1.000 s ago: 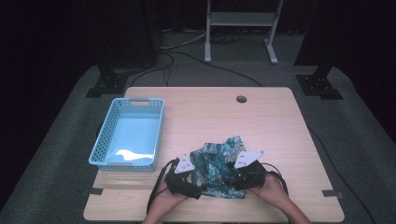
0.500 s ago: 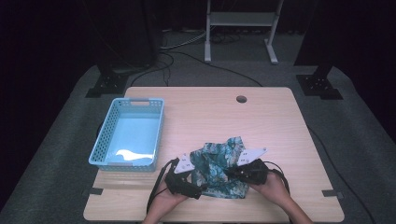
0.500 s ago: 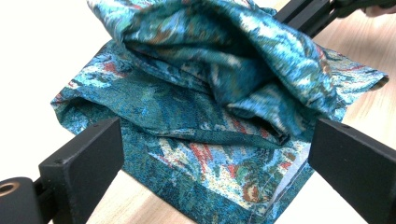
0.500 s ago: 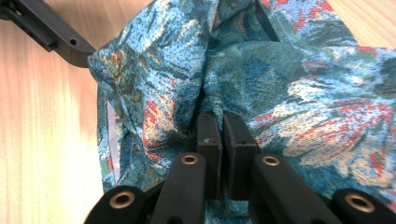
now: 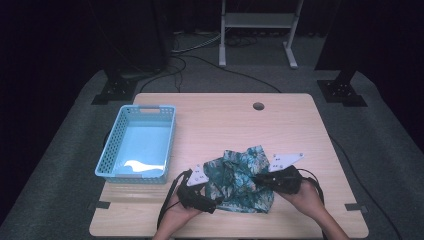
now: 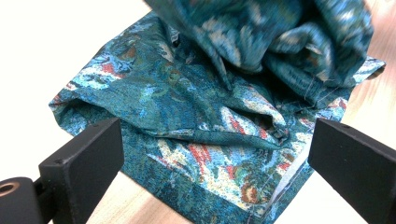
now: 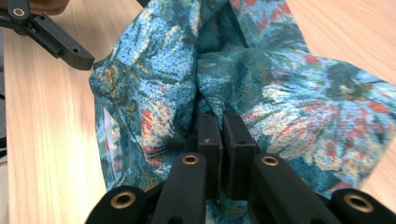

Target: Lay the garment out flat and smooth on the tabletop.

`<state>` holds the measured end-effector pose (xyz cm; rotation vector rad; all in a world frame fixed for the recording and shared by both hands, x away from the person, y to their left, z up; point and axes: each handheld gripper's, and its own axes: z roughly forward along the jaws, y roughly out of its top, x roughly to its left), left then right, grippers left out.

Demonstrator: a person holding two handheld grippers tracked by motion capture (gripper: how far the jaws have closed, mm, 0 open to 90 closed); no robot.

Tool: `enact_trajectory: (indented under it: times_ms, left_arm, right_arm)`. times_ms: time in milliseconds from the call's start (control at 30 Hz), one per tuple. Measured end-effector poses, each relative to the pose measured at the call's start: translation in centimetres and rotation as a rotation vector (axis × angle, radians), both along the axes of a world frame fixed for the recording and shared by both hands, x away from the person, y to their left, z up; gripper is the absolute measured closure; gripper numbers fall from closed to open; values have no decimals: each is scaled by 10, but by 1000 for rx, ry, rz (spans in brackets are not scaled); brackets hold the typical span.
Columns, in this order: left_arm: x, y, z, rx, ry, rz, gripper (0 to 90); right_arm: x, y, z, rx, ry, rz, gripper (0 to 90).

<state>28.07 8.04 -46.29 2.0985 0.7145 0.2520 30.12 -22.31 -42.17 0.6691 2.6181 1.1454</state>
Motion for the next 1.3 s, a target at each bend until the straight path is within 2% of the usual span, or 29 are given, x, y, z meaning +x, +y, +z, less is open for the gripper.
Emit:
enact_trajectory:
  times_ms: [167,667,767,967,1000,1067,1100,1200,1300]
  left_arm:
    - [0,-1,0,0,0,-1,27]
    - [-1,-4,-1,0,2,-4,27]
    - [-1,-5,-1,2,2,-7,27]
    - [-2,-7,-1,6,2,-14,27]
    - [-2,-7,-1,7,2,-15,27]
    - [-2,-8,-1,8,2,-15,27]
    - [-2,-8,-1,6,1,-17,27]
    - [-2,-9,0,7,2,-21,28]
    - [-2,-12,0,11,3,-27,28]
  right_arm:
    - [-4,-18,5,-29,-6,-21,880]
    - [-13,-72,7,-55,15,-107,870]
    - [-14,-89,3,-54,44,-135,867]
    - [-17,-106,-7,-62,79,-166,859]
    - [-17,-113,-14,-61,102,-181,844]
    - [-17,-116,-18,-65,110,-189,835]
    - [-17,-124,-25,-47,136,-209,831]
    - [-18,-133,-35,-21,166,-236,786]
    - [-20,-139,-35,41,186,-242,661]
